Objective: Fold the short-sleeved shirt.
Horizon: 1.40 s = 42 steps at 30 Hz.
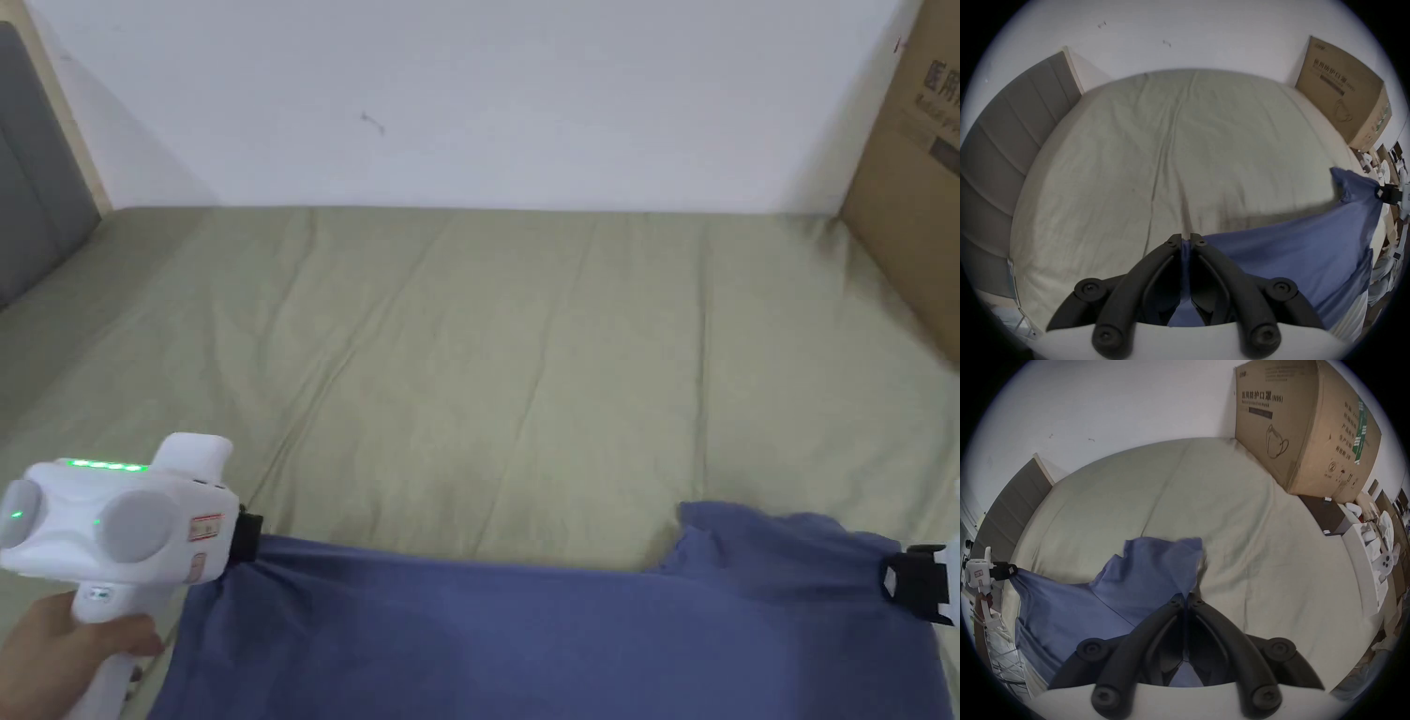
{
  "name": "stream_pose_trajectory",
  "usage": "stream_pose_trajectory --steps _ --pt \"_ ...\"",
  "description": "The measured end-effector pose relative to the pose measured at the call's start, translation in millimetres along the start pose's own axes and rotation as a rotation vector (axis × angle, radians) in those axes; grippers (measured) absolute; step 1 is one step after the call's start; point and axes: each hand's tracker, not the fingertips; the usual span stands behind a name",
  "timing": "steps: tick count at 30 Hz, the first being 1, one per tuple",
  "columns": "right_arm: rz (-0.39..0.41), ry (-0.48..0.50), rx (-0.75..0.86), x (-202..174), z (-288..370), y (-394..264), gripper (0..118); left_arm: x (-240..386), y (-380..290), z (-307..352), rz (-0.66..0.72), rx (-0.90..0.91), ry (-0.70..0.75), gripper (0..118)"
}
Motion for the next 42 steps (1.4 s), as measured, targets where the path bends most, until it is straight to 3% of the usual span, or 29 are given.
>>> stream_pose_trajectory --steps 8,11,16,17,18,19,20,21,22,27,28,29,30,31,32,33,40,41,42 --pt "-0.010 0.055 0.014 12 91 -94 2 -25 -104 118 0.093 0.043 -0.055 6" --pt "-0.028 0.066 -0.064 9 109 -149 2 -27 -154 127 0.120 -0.011 -0.027 6" --pt "-0.016 -0.001 -0.112 8 93 -225 5 -32 -213 101 0.173 -0.107 -0.025 9" --pt "-0.013 0.000 -0.109 6 90 -230 31 -32 -217 98 0.179 -0.113 -0.026 20" --pt "0.001 -0.027 -0.113 4 86 -236 64 -30 -218 98 0.192 -0.126 -0.009 36" --pt "0.037 -0.080 -0.125 -1 86 -236 89 -29 -218 100 0.201 -0.108 0.031 56" --pt "0.062 -0.105 -0.122 -4 88 -236 92 -29 -216 101 0.193 -0.104 0.056 80" --pt "0.077 -0.128 -0.087 -7 92 -233 92 -29 -213 104 0.189 -0.103 0.085 91" --pt "0.078 -0.149 -0.049 -11 99 -228 92 -29 -211 109 0.194 -0.086 0.104 94" --pt "0.018 -0.036 0.151 -44 130 -198 88 -28 -204 136 0.256 -0.014 0.072 93" --pt "0.009 -0.020 0.204 -55 135 -194 81 -22 -205 145 0.273 0.007 0.060 92" --pt "0.007 -0.010 0.230 -66 136 -192 59 -19 -208 150 0.277 0.018 0.051 84" --pt "-0.006 -0.003 0.249 -79 136 -190 34 -16 -212 156 0.286 0.044 0.050 66" --pt "-0.015 0.020 0.246 -91 133 -189 13 -13 -218 158 0.292 0.047 0.052 35" --pt "-0.028 0.061 0.249 -100 130 -190 5 -12 -222 159 0.293 0.042 0.057 0" --pt "-0.020 0.099 0.236 -111 128 -190 0 -12 -226 162 0.303 0.041 0.059 0" --pt "0.076 0.197 0.159 -169 100 -196 0 -41 -245 163 0.401 0.055 0.055 0" --pt "0.077 0.200 0.154 -173 97 -196 0 -48 -246 163 0.438 0.082 0.022 12" --pt "0.088 0.219 0.128 -176 91 -196 0 -55 -247 162 0.474 0.091 -0.030 41"
